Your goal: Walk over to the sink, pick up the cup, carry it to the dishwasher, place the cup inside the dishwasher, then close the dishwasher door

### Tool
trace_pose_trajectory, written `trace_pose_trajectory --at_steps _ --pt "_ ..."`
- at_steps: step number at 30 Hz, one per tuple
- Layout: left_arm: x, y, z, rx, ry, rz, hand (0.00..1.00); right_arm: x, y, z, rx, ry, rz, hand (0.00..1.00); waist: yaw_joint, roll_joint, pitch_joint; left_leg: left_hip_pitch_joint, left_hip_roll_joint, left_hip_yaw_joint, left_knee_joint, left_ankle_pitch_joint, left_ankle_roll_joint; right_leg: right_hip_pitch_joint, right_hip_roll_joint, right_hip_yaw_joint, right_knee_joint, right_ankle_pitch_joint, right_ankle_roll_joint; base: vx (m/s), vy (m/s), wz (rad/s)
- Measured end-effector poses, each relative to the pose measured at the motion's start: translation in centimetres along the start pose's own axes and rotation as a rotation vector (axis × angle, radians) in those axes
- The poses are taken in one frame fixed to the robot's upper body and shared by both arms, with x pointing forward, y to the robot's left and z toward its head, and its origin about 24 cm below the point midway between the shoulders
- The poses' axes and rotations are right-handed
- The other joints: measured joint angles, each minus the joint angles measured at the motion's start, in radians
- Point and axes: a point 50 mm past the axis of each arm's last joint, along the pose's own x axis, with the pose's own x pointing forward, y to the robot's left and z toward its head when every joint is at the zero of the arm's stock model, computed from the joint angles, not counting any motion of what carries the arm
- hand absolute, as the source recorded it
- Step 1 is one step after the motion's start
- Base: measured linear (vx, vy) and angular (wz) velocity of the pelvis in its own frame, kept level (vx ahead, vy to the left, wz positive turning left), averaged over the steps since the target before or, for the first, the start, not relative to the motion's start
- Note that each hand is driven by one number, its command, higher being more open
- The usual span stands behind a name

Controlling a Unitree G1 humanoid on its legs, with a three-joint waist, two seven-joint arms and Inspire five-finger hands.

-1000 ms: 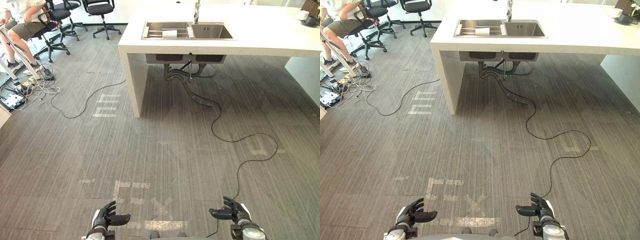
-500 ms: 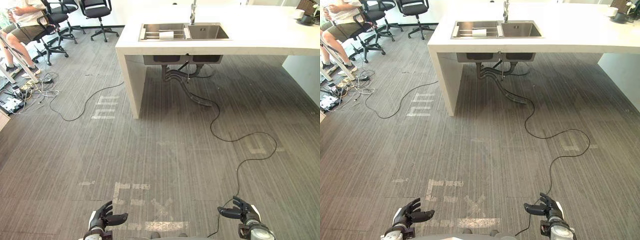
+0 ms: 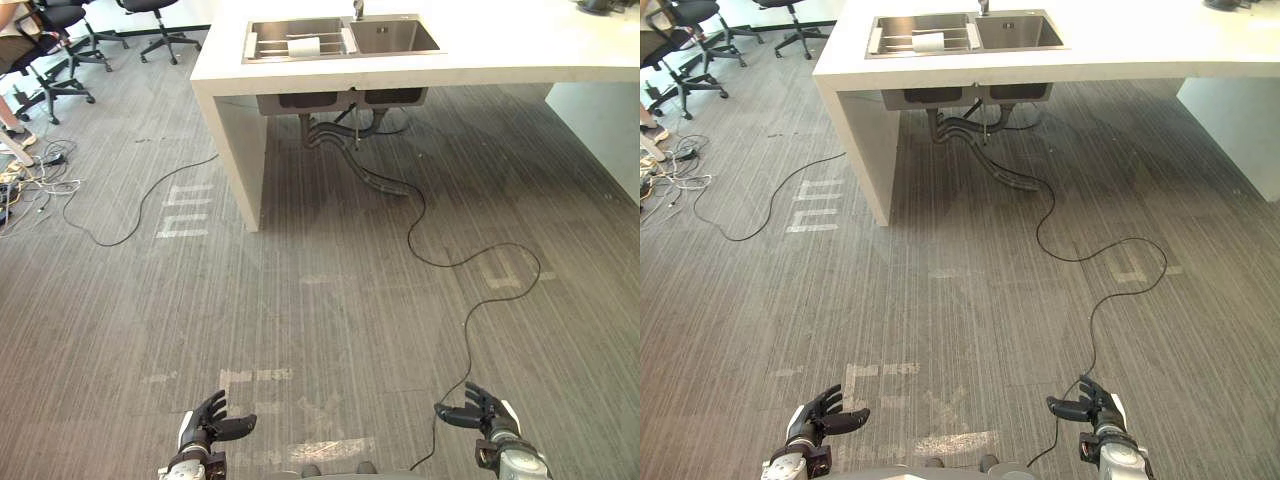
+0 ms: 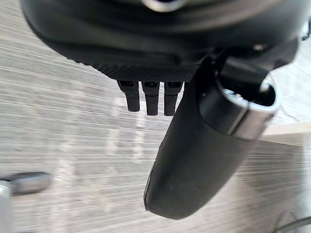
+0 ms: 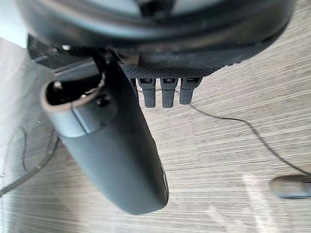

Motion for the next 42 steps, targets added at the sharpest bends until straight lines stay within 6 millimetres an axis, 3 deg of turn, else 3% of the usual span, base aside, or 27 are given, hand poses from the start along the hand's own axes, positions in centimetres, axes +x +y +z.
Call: trace_pose_trajectory --at_steps 3,5,6,10,11,12,13,14,15,16,17,18,20,23,25,26,27,28,29,30,31,34,35,36,38,40,42 --pt "0.1 -0.9 1.8 0.001 -0.081 -0.033 0.90 0.0 0.2 0.2 0.006 -0.009 -0.002 0.90 0.003 0.016 0.008 -0.010 -0.002 -0.003 0.074 -0.073 0.020 -0.144 -0.001 -0.012 0.351 -0.120 0.067 0.10 0.035 -0.01" --pt "0.2 -1.1 2.7 -0.007 -0.121 -0.043 0.90 -0.1 0.9 0.0 0.017 -0.006 0.013 0.90 0.000 0.011 0.017 0.010 -0.012 -0.018 0.092 -0.109 0.032 -0.269 -0.016 -0.041 0.634 -0.138 0.076 0.18 0.047 0.18" --pt "0.2 -1.4 2.8 -0.018 -0.122 -0.050 0.90 -0.3 1.1 -0.3 0.020 -0.002 0.017 0.90 -0.004 0.008 0.023 0.031 -0.020 -0.030 0.104 -0.134 0.034 -0.318 -0.038 -0.068 0.731 -0.160 0.055 0.21 0.020 0.25" --pt "0.6 -2.0 3.9 -0.026 -0.149 -0.048 0.90 -0.2 1.1 -0.2 0.016 -0.001 0.019 0.90 -0.016 0.022 0.065 0.113 0.015 -0.083 0.070 -0.165 0.025 -0.447 -0.053 -0.161 0.646 -0.185 0.040 0.36 -0.047 0.40" --pt "0.9 -2.2 4.5 -0.033 -0.163 -0.046 0.90 -0.1 1.0 0.1 0.013 -0.006 0.017 0.90 -0.023 0.042 0.076 0.133 0.054 -0.108 0.049 -0.168 0.008 -0.493 -0.038 -0.194 0.545 -0.156 0.029 0.36 -0.126 0.65" --pt "1.1 -2.1 4.9 -0.041 -0.172 -0.041 0.90 -0.1 1.0 0.2 0.012 -0.007 0.018 0.90 -0.029 0.037 0.077 0.144 0.064 -0.126 0.042 -0.168 -0.010 -0.506 -0.035 -0.199 0.428 -0.083 0.029 0.61 -0.214 0.81" --pt "1.2 -1.9 5.1 -0.036 -0.173 -0.032 0.90 -0.2 0.8 -0.1 0.008 -0.001 0.013 0.90 -0.034 0.014 0.070 0.171 0.066 -0.148 0.046 -0.188 -0.053 -0.501 -0.050 -0.201 0.331 0.103 -0.014 0.70 -0.258 0.70" --pt "1.3 -2.2 4.8 -0.043 -0.154 -0.034 0.90 -0.1 0.3 -0.1 0.003 0.004 -0.002 0.90 -0.034 0.026 0.065 0.180 0.086 -0.166 0.086 -0.203 -0.077 -0.493 -0.044 -0.223 0.373 0.099 -0.085 0.72 -0.278 0.52" --pt "1.3 -2.4 4.8 -0.047 -0.152 -0.036 0.90 0.0 0.4 0.1 0.003 0.003 -0.007 0.90 -0.035 0.032 0.066 0.151 0.110 -0.170 0.173 -0.190 -0.099 -0.466 -0.031 -0.238 0.370 0.068 -0.095 0.61 -0.278 0.35" --pt "1.3 -2.7 4.7 -0.056 -0.148 -0.043 0.90 0.1 0.5 0.4 0.007 -0.007 -0.005 0.90 -0.034 0.030 0.071 0.075 0.122 -0.169 0.379 -0.124 -0.118 -0.404 -0.012 -0.256 0.344 0.040 -0.131 0.48 -0.229 0.30" --pt "1.3 -3.0 4.7 -0.066 -0.146 -0.047 0.90 0.1 0.6 0.4 0.011 -0.007 -0.003 0.90 -0.031 0.029 0.072 0.028 0.129 -0.168 0.509 -0.057 -0.111 -0.359 -0.002 -0.264 0.317 0.029 -0.148 0.72 -0.323 0.21" --pt "0.9 -3.4 4.1 -0.103 -0.140 -0.051 0.90 -0.1 1.1 0.2 0.021 -0.012 0.008 0.90 -0.013 0.024 0.077 -0.075 0.174 -0.147 0.802 0.038 -0.113 -0.222 0.038 -0.262 0.231 0.018 -0.168 0.61 -0.243 -0.04" --pt "0.8 -3.5 4.0 -0.107 -0.138 -0.054 0.90 0.0 2.2 0.5 0.059 -0.026 0.029 0.90 0.012 0.002 0.090 -0.159 0.221 -0.089 0.961 0.025 -0.099 -0.100 0.062 -0.239 0.160 0.010 -0.181 0.55 -0.205 -0.20" --pt "0.6 -4.7 5.1 -0.135 -0.186 -0.087 0.90 0.0 3.3 1.6 0.093 -0.080 0.052 0.90 0.048 -0.024 0.102 -0.364 0.226 -0.012 0.931 -0.025 -0.088 0.043 0.064 -0.208 0.033 0.004 -0.191 0.46 -0.133 -0.18" --pt "0.2 -5.4 6.1 -0.132 -0.235 -0.119 0.90 0.4 3.7 1.9 0.096 -0.071 0.057 0.90 0.073 -0.030 0.107 -0.441 0.142 -0.006 0.634 -0.038 -0.097 0.121 0.047 -0.175 -0.033 -0.009 -0.207 0.53 0.007 -0.34" --pt "0.1 -5.5 6.4 -0.137 -0.252 -0.121 0.90 0.4 3.7 1.8 0.099 -0.063 0.054 0.90 0.078 -0.031 0.109 -0.436 0.115 -0.011 0.507 -0.026 -0.098 0.143 0.041 -0.168 -0.051 -0.012 -0.203 0.47 0.080 -0.37" --pt "-0.2 -5.6 7.4 -0.150 -0.296 -0.120 0.90 0.4 3.6 1.7 0.105 -0.060 0.047 0.90 0.085 -0.028 0.107 -0.425 0.075 -0.025 0.271 0.044 -0.097 0.176 0.034 -0.151 -0.078 -0.031 -0.178 0.49 0.119 -0.41" --pt "-0.5 -5.6 8.7 -0.163 -0.352 -0.116 0.90 0.4 3.5 1.6 0.105 -0.056 0.039 0.90 0.091 -0.013 0.105 -0.421 0.055 -0.044 0.133 0.163 -0.065 0.199 0.039 -0.133 -0.086 -0.061 -0.136 0.50 0.144 -0.47" --pt "-0.7 -5.5 9.2 -0.167 -0.378 -0.114 0.90 0.3 3.6 1.4 0.106 -0.049 0.038 0.90 0.098 -0.012 0.103 -0.410 0.048 -0.059 0.132 0.227 -0.045 0.211 0.036 -0.119 -0.080 -0.078 -0.121 0.53 0.177 -0.39" --pt "-1.2 -5.3 11.0 -0.169 -0.454 -0.116 0.90 0.2 4.0 1.1 0.111 -0.038 0.044 0.90 0.098 -0.046 0.101 -0.407 0.014 -0.047 0.157 0.229 -0.006 0.214 -0.004 -0.105 -0.043 -0.127 -0.072 0.44 0.142 -0.19" --pt "-1.7 -5.5 12.0 -0.176 -0.498 -0.126 0.90 0.2 3.9 1.1 0.111 -0.037 0.042 0.90 0.091 -0.056 0.102 -0.408 -0.002 -0.042 0.170 0.207 0.006 0.201 -0.022 -0.103 -0.003 -0.148 -0.051 0.55 0.164 0.00" --pt "-4.3 -7.2 15.5 -0.167 -0.682 -0.233 0.90 -0.1 3.6 -0.3 0.110 0.007 0.026 0.90 0.091 -0.056 0.102 -0.329 -0.030 -0.022 0.212 0.103 0.034 0.078 -0.064 -0.081 0.416 -0.144 0.065 0.53 0.167 -0.07" --pt "-5.2 -7.9 16.7 -0.149 -0.743 -0.277 0.90 -0.4 4.0 -1.0 0.108 0.026 0.037 0.90 0.077 -0.057 0.102 -0.268 -0.038 -0.034 0.211 0.068 0.043 0.000 -0.082 -0.077 0.652 -0.059 0.194 0.61 0.139 0.21" --pt "-6.0 -8.6 17.8 -0.126 -0.800 -0.318 0.90 -0.6 4.4 -1.5 0.089 0.040 0.053 0.90 0.063 -0.059 0.101 -0.209 -0.050 -0.051 0.209 0.053 0.048 -0.072 -0.106 -0.086 0.839 -0.067 0.178 0.52 0.106 0.31" --pt "-7.5 -9.7 19.3 -0.122 -0.883 -0.373 0.90 -0.8 5.1 -1.6 0.056 0.038 0.087 0.90 0.048 -0.057 0.100 -0.116 -0.052 -0.063 0.178 0.031 0.057 -0.163 -0.145 -0.129 0.946 -0.099 0.119 0.49 0.058 0.18" --pt "-9.4 -10.7 21.2 -0.122 -1.001 -0.423 0.90 -1.1 6.1 -1.5 0.059 0.022 0.121 0.90 0.044 -0.056 0.099 -0.025 -0.035 -0.081 0.124 0.006 0.052 -0.268 -0.152 -0.159 0.888 -0.144 0.044 0.50 -0.011 0.11" --pt "-11.3 -11.0 22.6 -0.145 -1.108 -0.446 0.90 -1.2 7.0 -1.5 0.038 0.021 0.154 0.90 0.030 -0.056 0.099 0.042 -0.005 -0.097 0.087 -0.013 0.040 -0.341 -0.133 -0.189 0.702 -0.156 0.028 0.52 -0.124 0.18"
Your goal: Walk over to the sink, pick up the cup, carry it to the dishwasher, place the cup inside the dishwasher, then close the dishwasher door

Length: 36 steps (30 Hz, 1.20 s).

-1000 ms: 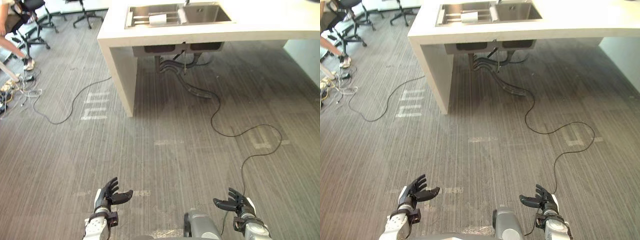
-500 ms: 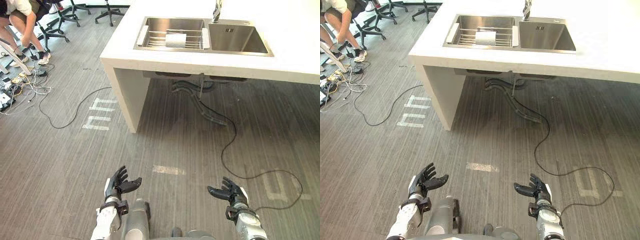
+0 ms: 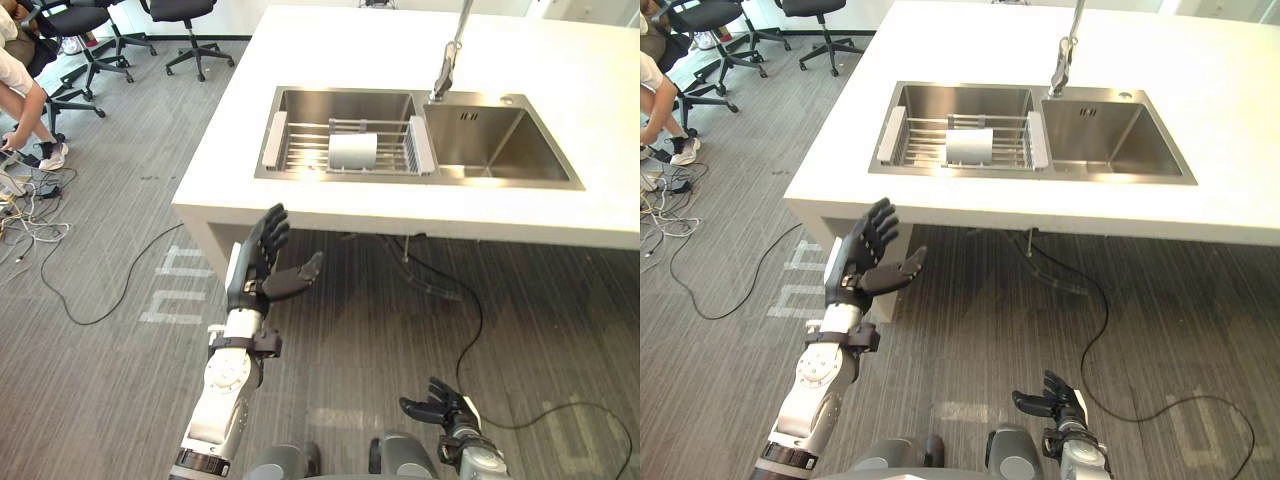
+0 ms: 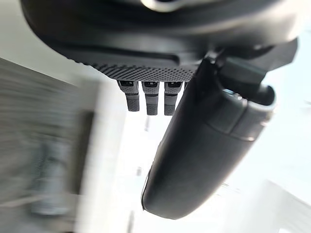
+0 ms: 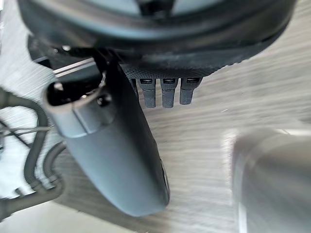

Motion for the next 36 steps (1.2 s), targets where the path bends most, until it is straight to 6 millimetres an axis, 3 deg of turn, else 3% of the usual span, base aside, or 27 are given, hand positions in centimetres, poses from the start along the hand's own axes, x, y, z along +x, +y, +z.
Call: trace_pose_trajectory --at_steps 2,3,4,5,6,7,8,9,10,11,12,14,15,17,19,20,21,24,25,31,36 --pt "0.3 -0.3 1.5 -0.022 -0.089 0.009 0.90 0.0 0.3 0.0 -0.017 -0.001 0.017 0.90 -0.013 0.002 -0.002 0.043 0.028 -0.017 -0.023 -0.022 -0.027 -0.028 0.029 0.006 -0.245 0.044 0.003 0.42 -0.159 0.22" --pt "0.5 -0.4 2.2 -0.033 -0.129 0.022 0.90 0.0 0.3 -0.1 -0.018 0.004 0.017 0.90 -0.013 0.000 -0.003 0.063 0.039 -0.017 -0.029 -0.042 -0.045 -0.035 0.041 0.020 -0.373 0.103 0.003 0.49 -0.227 0.23" --pt "0.7 -0.3 2.8 -0.047 -0.164 0.057 0.90 -0.2 0.0 -0.7 -0.022 0.025 0.010 0.90 -0.017 -0.001 -0.004 0.095 0.055 -0.023 -0.031 -0.073 -0.073 -0.025 0.055 0.039 -0.467 0.258 -0.007 0.51 -0.246 0.21" --pt "0.7 -0.1 3.0 -0.052 -0.178 0.086 0.90 -0.3 -0.3 -1.2 -0.022 0.048 0.001 0.90 -0.019 0.003 -0.007 0.121 0.069 -0.029 -0.029 -0.089 -0.094 -0.001 0.071 0.036 -0.478 0.338 -0.040 0.53 -0.264 0.08" --pt "0.6 -0.1 3.0 -0.064 -0.177 0.106 0.90 -0.2 -0.7 -1.2 -0.035 0.052 -0.007 0.90 -0.017 0.026 -0.015 0.124 0.097 -0.031 -0.023 -0.094 -0.100 0.003 0.095 0.029 -0.465 0.331 -0.041 0.52 -0.274 0.04" --pt "0.9 -0.2 3.2 -0.068 -0.191 0.113 0.90 -0.2 -1.0 -1.3 -0.045 0.059 -0.016 0.90 -0.018 0.039 -0.026 0.127 0.127 -0.041 0.011 -0.088 -0.111 0.019 0.117 0.006 -0.433 0.276 -0.070 0.51 -0.276 0.08" --pt "1.0 -0.3 3.3 -0.069 -0.194 0.108 0.90 -0.2 -1.0 -1.4 -0.044 0.063 -0.020 0.90 -0.021 0.040 -0.026 0.129 0.139 -0.043 0.038 -0.083 -0.118 0.036 0.123 -0.007 -0.426 0.255 -0.080 0.58 -0.338 0.37" --pt "1.0 -0.7 3.3 -0.078 -0.193 0.096 0.90 -0.4 -1.1 -1.7 -0.046 0.071 -0.022 0.90 -0.031 0.043 -0.024 0.101 0.160 -0.046 0.171 -0.072 -0.136 0.095 0.142 -0.031 -0.442 0.228 -0.093 0.45 -0.288 0.49" --pt "1.0 -1.0 3.2 -0.092 -0.192 0.088 0.90 -0.5 -1.2 -1.8 -0.055 0.069 -0.019 0.90 -0.032 0.049 -0.023 0.015 0.193 -0.048 0.411 -0.026 -0.159 0.176 0.169 -0.048 -0.491 0.215 -0.109 0.42 -0.266 0.44" --pt "1.0 -1.2 3.3 -0.095 -0.196 0.087 0.90 -0.6 -1.1 -1.9 -0.059 0.064 -0.013 0.90 -0.030 0.053 -0.021 -0.034 0.215 -0.047 0.539 0.026 -0.160 0.219 0.186 -0.050 -0.519 0.212 -0.113 0.35 -0.216 0.17" --pt "1.0 -1.3 3.4 -0.093 -0.202 0.085 0.90 -0.8 -0.9 -1.9 -0.071 0.056 -0.004 0.90 -0.013 0.060 -0.023 -0.116 0.257 -0.027 0.732 0.012 -0.156 0.293 0.216 -0.045 -0.566 0.207 -0.123 0.25 -0.146 -0.07" --pt "1.0 -1.1 3.7 -0.080 -0.218 0.077 0.90 -0.9 -0.8 -1.9 -0.074 0.051 0.002 0.90 0.006 0.056 -0.031 -0.217 0.277 -0.002 0.795 -0.037 -0.149 0.359 0.229 -0.026 -0.615 0.198 -0.137 0.26 -0.152 -0.32" --pt "1.0 -0.8 3.9 -0.062 -0.230 0.070 0.90 -0.7 -0.6 -1.7 -0.073 0.045 0.006 0.90 0.025 0.056 -0.035 -0.257 0.271 0.013 0.722 -0.059 -0.136 0.385 0.228 0.005 -0.641 0.196 -0.139 0.25 -0.109 -0.46" --pt "1.3 0.0 4.0 -0.001 -0.237 0.069 0.90 -0.5 -0.3 -1.6 -0.085 0.053 0.024 0.90 0.022 0.049 -0.031 -0.280 0.242 0.007 0.528 -0.077 -0.131 0.428 0.215 0.030 -0.672 0.201 -0.131 0.26 0.001 -0.41" --pt "2.0 0.6 3.7 0.069 -0.228 0.072 0.90 -0.5 -0.6 -1.8 -0.090 0.064 0.024 0.90 0.023 0.048 -0.031 -0.268 0.184 -0.033 0.324 -0.055 -0.149 0.455 0.193 0.054 -0.685 0.197 -0.119 0.33 0.137 -0.36" --pt "2.5 1.1 3.4 0.104 -0.217 0.081 0.90 -0.5 -1.0 -2.0 -0.096 0.072 0.016 0.90 0.018 0.054 -0.034 -0.253 0.153 -0.054 0.197 0.025 -0.150 0.464 0.188 0.072 -0.683 0.186 -0.100 0.31 0.207 -0.40" --pt "2.8 1.4 3.1 0.148 -0.205 0.078 0.90 -0.7 -1.4 -2.4 -0.098 0.088 0.007 0.90 0.013 0.076 -0.049 -0.240 0.151 -0.068 0.127 0.123 -0.152 0.473 0.200 0.091 -0.682 0.167 -0.082 0.29 0.203 -0.32" --pt "3.1 2.1 2.7 0.246 -0.159 0.016 0.90 -1.4 -1.1 -4.0 -0.082 0.130 0.017 0.90 -0.002 -0.003 -0.054 -0.178 0.098 -0.037 0.041 0.142 -0.128 0.481 0.133 0.108 -0.668 0.133 -0.056 0.19 0.097 -0.10" --pt "3.1 2.2 2.6 0.260 -0.148 0.002 0.90 -1.5 -1.2 -4.2 -0.080 0.136 0.014 0.90 -0.004 -0.009 -0.055 -0.171 0.090 -0.033 0.028 0.145 -0.123 0.481 0.123 0.110 -0.667 0.130 -0.052 0.15 0.057 -0.04" --pt "4.0 1.5 2.1 0.412 -0.117 -0.171 0.90 -1.8 -1.4 -4.7 -0.064 0.151 0.028 0.90 -0.009 -0.013 -0.058 -0.121 0.049 -0.018 -0.109 0.207 -0.103 0.463 0.083 0.126 -0.671 0.128 -0.046 0.06 0.037 0.01" --pt "4.5 3.2 0.5 0.565 -0.023 -0.228 0.90 -1.8 -0.9 -4.6 -0.056 0.147 0.048 0.90 -0.022 -0.013 -0.059 -0.067 0.060 -0.016 -0.282 0.311 -0.115 0.431 0.090 0.128 -0.672 0.130 -0.044 -0.05 -0.046 -0.03"
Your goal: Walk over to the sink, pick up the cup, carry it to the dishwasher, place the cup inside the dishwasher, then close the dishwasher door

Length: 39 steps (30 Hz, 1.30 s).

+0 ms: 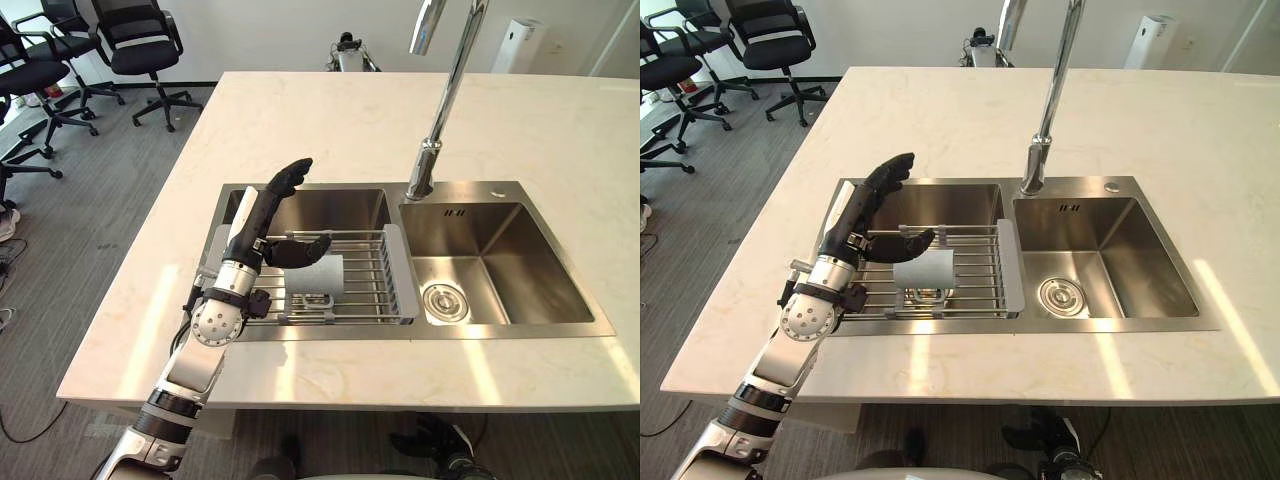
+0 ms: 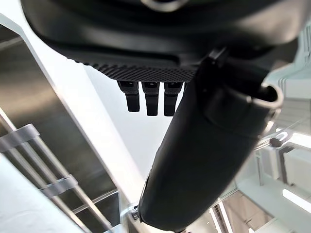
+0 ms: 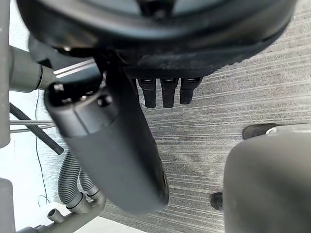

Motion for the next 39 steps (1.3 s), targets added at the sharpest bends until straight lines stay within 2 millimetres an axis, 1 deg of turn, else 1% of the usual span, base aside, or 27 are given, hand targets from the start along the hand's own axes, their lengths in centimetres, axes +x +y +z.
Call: trace_pose_trajectory --at_steps 3,5,7,10,13,18,25,30,37,39 --pt "-0.3 0.8 -0.7 0.092 0.031 -0.040 0.90 -0.4 -0.3 -0.9 -0.001 0.024 -0.007 0.90 -0.008 0.000 -0.004 0.021 0.006 0.000 -0.070 0.039 -0.005 -0.014 0.009 0.001 0.000 0.002 0.002 -0.03 -0.020 -0.01" --pt "-0.4 1.3 -1.1 0.119 0.049 -0.054 0.90 -0.6 -0.5 -1.4 -0.001 0.037 -0.010 0.90 -0.009 0.000 -0.004 0.019 0.008 0.003 -0.070 0.039 -0.005 -0.016 0.008 0.006 -0.003 0.005 0.006 0.00 -0.010 -0.05" --pt "-0.5 1.7 -1.4 0.182 0.063 -0.078 0.90 -0.7 -0.6 -1.7 -0.002 0.045 -0.012 0.90 -0.010 0.000 -0.004 0.016 0.004 0.008 -0.070 0.038 -0.003 -0.016 0.004 0.013 -0.016 0.010 0.013 0.01 0.011 -0.08" --pt "-0.6 1.8 -1.4 0.193 0.065 -0.088 0.90 -0.7 -0.5 -1.6 -0.003 0.043 -0.006 0.90 -0.010 0.000 -0.004 0.015 0.000 0.010 -0.070 0.036 -0.001 -0.016 -0.001 0.016 -0.022 0.012 0.016 0.00 0.007 -0.02" --pt "-0.6 2.1 -1.5 0.249 0.067 -0.105 0.90 -0.5 -0.4 -1.2 -0.005 0.030 0.010 0.90 -0.011 0.001 -0.005 0.013 -0.003 0.011 -0.070 0.036 0.000 -0.014 -0.005 0.017 -0.031 0.015 0.020 0.00 0.000 0.00" --pt "-0.7 2.2 -1.5 0.303 0.066 -0.117 0.90 -0.5 -0.4 -1.2 -0.012 0.030 0.012 0.90 -0.010 0.001 -0.005 0.010 -0.005 0.008 -0.070 0.035 0.001 -0.013 -0.005 0.013 -0.037 0.015 0.019 0.00 -0.004 0.01" --pt "-0.9 3.4 -1.7 0.385 0.083 -0.156 0.90 -0.5 -0.5 -1.2 -0.026 0.033 0.010 0.90 -0.009 0.006 -0.008 0.002 -0.007 0.008 -0.070 0.032 0.003 -0.013 -0.005 0.013 -0.051 0.018 0.018 0.00 0.000 0.00" --pt "-1.1 3.3 -1.8 0.385 0.088 -0.169 0.90 -0.5 -0.8 -1.2 -0.035 0.033 0.005 0.90 -0.008 0.021 -0.017 0.000 -0.008 0.007 -0.070 0.030 0.005 -0.013 -0.008 0.012 -0.052 0.019 0.019 0.00 0.000 0.00" --pt "-1.4 3.1 -1.6 0.403 0.081 -0.200 0.90 -0.6 -0.8 -1.2 -0.065 0.035 0.004 0.90 -0.008 0.024 -0.019 0.000 -0.007 0.006 -0.071 0.030 0.005 -0.013 -0.007 0.011 -0.052 0.019 0.019 0.00 0.000 0.00" --pt "-1.7 3.1 -1.3 0.406 0.069 -0.208 0.90 -0.5 -0.8 -1.2 -0.073 0.035 0.004 0.90 -0.010 0.024 -0.019 0.000 -0.008 0.007 -0.071 0.030 0.006 -0.013 -0.008 0.012 -0.052 0.019 0.019 0.00 0.000 0.00"
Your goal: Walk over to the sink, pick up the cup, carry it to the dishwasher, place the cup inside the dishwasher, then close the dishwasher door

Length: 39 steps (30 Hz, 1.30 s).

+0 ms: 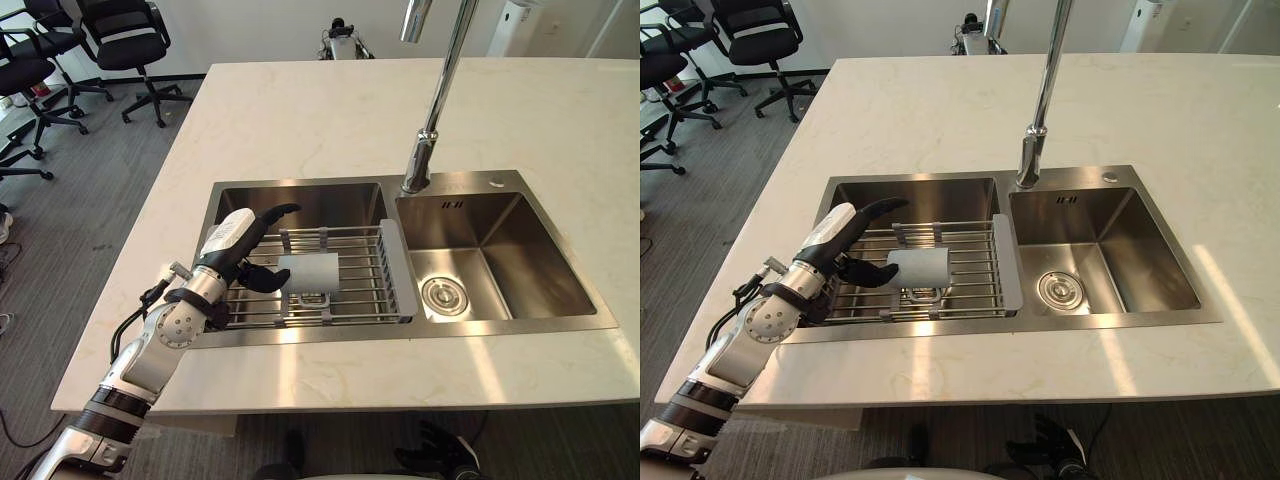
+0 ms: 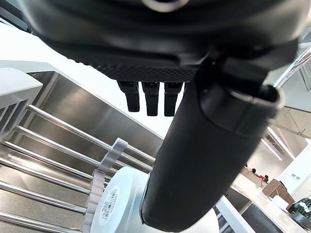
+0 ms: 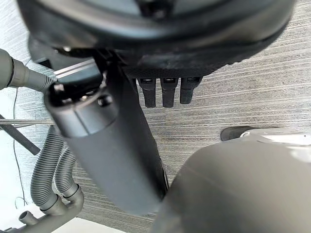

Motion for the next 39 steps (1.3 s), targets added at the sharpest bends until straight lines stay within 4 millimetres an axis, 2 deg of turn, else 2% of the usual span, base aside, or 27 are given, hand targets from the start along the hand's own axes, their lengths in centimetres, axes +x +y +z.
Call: trace_pose_trajectory --at_steps 8,15,23,29,34,39 --pt "-0.8 -0.3 1.0 -0.060 -0.043 -0.001 0.90 0.0 0.0 0.0 -0.020 0.001 0.003 0.90 0.001 0.000 0.000 0.009 -0.001 -0.002 0.000 0.000 0.000 0.011 -0.001 -0.004 -0.001 0.000 0.000 0.00 0.000 0.00" --pt "-1.1 -0.8 1.0 -0.062 -0.044 -0.031 0.90 0.0 0.0 0.0 -0.027 0.003 0.004 0.90 0.001 0.000 0.000 0.011 -0.001 -0.002 0.000 0.000 0.000 0.012 -0.001 -0.003 -0.003 0.001 0.001 0.00 0.000 0.00" --pt "-1.2 -4.0 1.5 -0.010 -0.063 -0.176 0.90 0.1 0.1 0.2 -0.064 -0.001 0.011 0.90 -0.003 0.000 0.000 0.011 -0.002 -0.003 -0.005 0.000 0.000 0.014 -0.002 -0.005 -0.005 0.001 0.001 0.00 0.000 0.00" --pt "0.1 -5.0 1.5 0.015 -0.055 -0.172 0.90 0.1 0.1 0.3 -0.081 -0.003 0.014 0.90 -0.004 0.000 0.000 0.008 -0.003 -0.003 -0.006 0.000 0.001 0.012 -0.003 -0.005 -0.009 0.000 0.001 0.00 0.000 0.00" --pt "1.1 -5.1 1.9 0.099 -0.080 -0.187 0.90 0.2 0.1 0.6 -0.082 -0.009 0.011 0.90 -0.011 0.000 0.000 -0.001 -0.005 -0.002 -0.006 -0.001 0.002 0.004 -0.005 -0.005 -0.012 0.001 0.001 0.00 0.000 0.00" --pt "2.0 -5.8 0.9 0.176 -0.034 -0.225 0.90 0.6 0.4 1.5 -0.081 -0.032 0.018 0.90 -0.034 -0.001 0.001 -0.006 -0.005 0.004 -0.005 -0.004 0.002 -0.001 -0.005 0.002 -0.014 0.003 0.004 0.00 0.000 -0.04"
